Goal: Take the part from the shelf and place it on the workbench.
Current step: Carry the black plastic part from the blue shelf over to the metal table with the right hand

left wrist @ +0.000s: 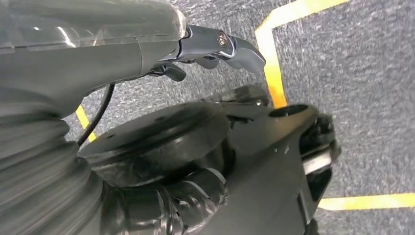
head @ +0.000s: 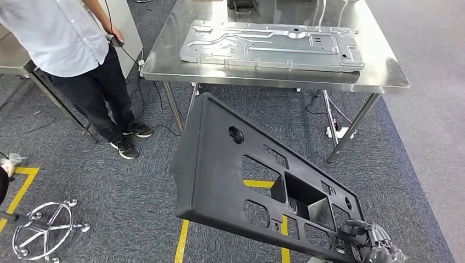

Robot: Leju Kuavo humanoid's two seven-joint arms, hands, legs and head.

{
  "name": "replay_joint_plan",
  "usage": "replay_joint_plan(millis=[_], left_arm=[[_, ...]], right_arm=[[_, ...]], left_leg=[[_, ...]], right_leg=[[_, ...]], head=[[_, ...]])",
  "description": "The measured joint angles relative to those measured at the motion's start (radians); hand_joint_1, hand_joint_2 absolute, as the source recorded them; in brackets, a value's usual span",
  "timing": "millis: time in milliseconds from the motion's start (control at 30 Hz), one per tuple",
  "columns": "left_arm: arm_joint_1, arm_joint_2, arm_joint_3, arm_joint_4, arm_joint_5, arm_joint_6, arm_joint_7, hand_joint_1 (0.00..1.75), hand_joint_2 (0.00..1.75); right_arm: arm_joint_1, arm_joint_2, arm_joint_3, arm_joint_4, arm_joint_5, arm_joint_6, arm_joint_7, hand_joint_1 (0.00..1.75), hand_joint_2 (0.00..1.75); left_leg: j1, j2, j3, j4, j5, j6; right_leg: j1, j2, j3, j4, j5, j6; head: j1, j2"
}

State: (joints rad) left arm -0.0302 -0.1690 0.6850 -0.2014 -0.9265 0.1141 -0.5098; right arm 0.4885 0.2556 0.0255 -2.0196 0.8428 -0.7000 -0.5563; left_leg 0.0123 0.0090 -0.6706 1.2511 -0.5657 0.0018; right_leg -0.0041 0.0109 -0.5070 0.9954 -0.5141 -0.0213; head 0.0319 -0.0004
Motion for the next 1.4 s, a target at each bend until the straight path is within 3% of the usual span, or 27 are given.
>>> replay_joint_plan(millis=[33,100,133,267,400,467,500,600,633,733,800,833,900,933,967,1000,1067,1100,1133,1200,1300,1333,1400], left_arm=[[0.001,0.0,0.001,0.0,-0.001,0.0,0.0,0.0,1.75],[0.001,0.002,0.003,0.0,-0.001,0.0,0.001,0.0,1.75],[0.001,0.002,0.003,0.0,-0.002,0.0,0.001,0.0,1.75],[0.002,0.005,0.004,0.0,-0.003,-0.001,0.001,0.0,1.75],[0.001,0.004,0.004,0.0,-0.004,-0.004,-0.001,0.0,1.75],[0.0,0.004,0.004,0.0,-0.004,-0.004,-0.001,0.0,1.75],[0.002,0.004,0.004,0.0,-0.005,-0.002,-0.001,0.0,1.75],[0.007,0.003,0.004,0.0,-0.007,0.003,0.0,0.0,1.75],[0.006,0.003,0.004,0.0,-0.007,0.004,0.0,0.0,1.75],[0.002,0.003,0.005,0.0,-0.008,0.005,0.001,0.0,1.75],[0.0,0.003,0.005,0.0,-0.009,0.003,0.001,0.0,1.75],[-0.001,0.003,0.005,0.0,-0.01,0.002,0.001,0.0,1.75],[-0.002,0.003,0.005,0.0,-0.012,0.002,0.001,0.0,1.75],[-0.001,0.003,0.005,0.0,-0.013,0.001,0.001,0.0,1.75],[0.0,0.003,0.005,0.0,-0.014,0.001,0.001,0.0,1.75],[0.002,0.003,0.005,0.0,-0.015,0.001,0.001,0.0,1.75],[0.005,0.004,0.005,0.0,-0.015,0.001,0.001,0.0,1.75],[0.006,0.005,0.005,0.0,-0.015,0.001,0.001,0.0,1.75],[0.005,0.007,0.006,0.0,-0.015,0.001,0.001,0.0,1.75],[0.005,0.009,0.006,0.0,-0.015,0.002,0.001,0.0,1.75],[0.007,0.007,0.006,0.0,-0.016,0.002,0.0,0.0,1.75],[0.005,0.007,0.007,0.0,-0.016,0.002,0.0,0.0,1.75],[0.002,0.006,0.007,0.0,-0.016,0.001,-0.001,0.0,1.75]], right_arm=[[0.0,0.0,0.0,0.0,0.001,0.0,0.0,1.75,1.75],[-0.001,0.0,0.001,0.001,0.002,0.0,0.002,1.75,1.75],[-0.001,-0.001,0.001,0.002,0.002,0.0,0.003,1.75,1.75],[-0.002,-0.004,0.004,0.004,0.002,0.0,0.008,1.75,1.75],[-0.006,-0.008,0.005,0.005,-0.001,0.0,0.009,1.75,1.75],[-0.006,-0.009,0.005,0.005,-0.001,0.0,0.01,1.75,1.75],[-0.006,-0.01,0.005,0.006,-0.001,0.0,0.01,1.75,1.75],[-0.006,-0.014,0.005,0.009,-0.002,0.0,0.011,1.75,1.75],[-0.006,-0.015,0.006,0.01,-0.002,0.0,0.012,1.75,1.75],[-0.004,-0.017,0.006,0.011,-0.004,0.0,0.012,1.75,1.75],[-0.004,-0.017,0.006,0.011,-0.006,0.0,0.011,1.75,1.75],[-0.005,-0.017,0.007,0.01,-0.008,0.0,0.011,1.75,1.75],[-0.007,-0.017,0.008,0.01,-0.013,0.0,0.011,1.75,1.75],[-0.007,-0.017,0.008,0.011,-0.015,0.0,0.011,1.75,1.75],[-0.006,-0.017,0.008,0.011,-0.016,0.0,0.011,1.75,1.75],[-0.006,-0.017,0.008,0.011,-0.016,0.0,0.011,1.75,1.75],[-0.006,-0.017,0.008,0.011,-0.017,0.0,0.011,1.75,1.75],[-0.007,-0.017,0.008,0.011,-0.017,0.0,0.011,1.75,1.75],[-0.008,-0.017,0.008,0.012,-0.017,0.0,0.01,1.75,1.75],[-0.008,-0.018,0.009,0.013,-0.017,0.0,0.01,1.75,1.75],[-0.009,-0.019,0.01,0.011,-0.016,0.0,0.009,1.75,1.75],[-0.01,-0.019,0.01,0.011,-0.016,0.0,0.009,1.75,1.75],[-0.011,-0.02,0.01,0.01,-0.016,0.0,0.008,1.75,1.75]], left_leg=[[-0.001,-0.001,0.026,-0.069,0.046,0.005],[-0.006,-0.005,0.077,-0.185,0.095,0.016],[-0.009,-0.007,0.09,-0.214,0.097,0.021],[-0.006,-0.007,0.117,-0.244,0.083,0.041],[-0.002,-0.006,0.144,-0.252,0.069,0.055],[-0.002,-0.006,0.146,-0.252,0.067,0.055],[-0.001,-0.006,0.162,-0.252,0.055,0.051],[0.003,-0.005,0.222,-0.253,0.006,0.033],[0.003,-0.005,0.226,-0.255,-0.002,0.026],[0.003,-0.002,0.238,-0.249,-0.006,0.004],[0.004,-0.002,0.217,-0.189,-0.004,-0.003],[0.005,-0.003,0.186,-0.133,-0.017,-0.005],[0.005,-0.004,0.104,-0.011,-0.07,-0.008],[0.005,-0.004,0.069,0.028,-0.095,-0.008],[0.005,-0.004,0.047,0.037,-0.102,-0.006],[0.003,-0.004,0.039,0.015,-0.085,-0.001],[-0.005,-0.005,0.057,-0.098,0.012,0.02],[-0.011,-0.006,0.066,-0.146,0.046,0.029],[-0.017,-0.009,0.074,-0.181,0.063,0.037],[-0.024,-0.014,0.083,-0.206,0.06,0.045],[-0.015,-0.014,0.119,-0.234,0.087,0.057],[-0.012,-0.013,0.129,-0.238,0.088,0.059],[-0.011,-0.013,0.136,-0.241,0.081,0.06]], right_leg=[[0.001,0.003,0.009,0.0,-0.007,0.002],[0.005,0.006,0.021,0.001,-0.022,0.01],[0.005,0.006,0.024,0.0,-0.028,0.016],[0.003,0.004,0.03,0.028,-0.033,0.036],[-0.004,0.0,-0.061,0.186,-0.102,0.053],[-0.005,-0.001,-0.076,0.208,-0.111,0.054],[-0.009,-0.003,-0.092,0.197,-0.088,0.057],[-0.014,-0.017,-0.127,0.088,0.037,0.059],[-0.01,-0.021,-0.123,0.061,0.058,0.052],[-0.004,-0.018,-0.112,0.045,0.059,0.026],[-0.007,-0.014,-0.09,0.034,0.051,0.011],[-0.008,-0.013,-0.079,0.03,0.046,0.005],[-0.005,-0.011,-0.062,0.028,0.031,-0.003],[-0.002,-0.009,-0.053,0.028,0.023,-0.005],[0.001,-0.007,-0.042,0.028,0.015,-0.006],[0.004,-0.004,-0.03,0.028,0.006,-0.006],[0.01,0.0,-0.005,0.027,-0.012,-0.006],[0.012,0.001,0.005,0.027,-0.02,-0.003],[0.012,0.003,0.011,0.026,-0.028,0.002],[0.011,0.005,0.023,0.033,-0.031,0.014],[0.011,0.002,0.024,0.071,-0.043,0.031],[0.009,0.001,0.008,0.104,-0.064,0.037],[0.001,-0.001,-0.059,0.211,-0.119,0.05]], head=[[0.0,0.0],[0.0,0.0],[0.001,0.0],[0.001,0.0],[0.003,0.0],[0.003,0.0],[0.003,0.0],[0.003,0.0],[0.004,0.0],[0.003,0.0],[0.003,0.0],[0.003,0.0],[0.002,0.0],[0.002,0.0],[0.002,0.0],[0.002,0.0],[0.002,0.0],[0.004,0.0],[0.004,0.0],[0.006,0.0],[0.006,0.0],[0.007,0.0],[0.008,0.0]])
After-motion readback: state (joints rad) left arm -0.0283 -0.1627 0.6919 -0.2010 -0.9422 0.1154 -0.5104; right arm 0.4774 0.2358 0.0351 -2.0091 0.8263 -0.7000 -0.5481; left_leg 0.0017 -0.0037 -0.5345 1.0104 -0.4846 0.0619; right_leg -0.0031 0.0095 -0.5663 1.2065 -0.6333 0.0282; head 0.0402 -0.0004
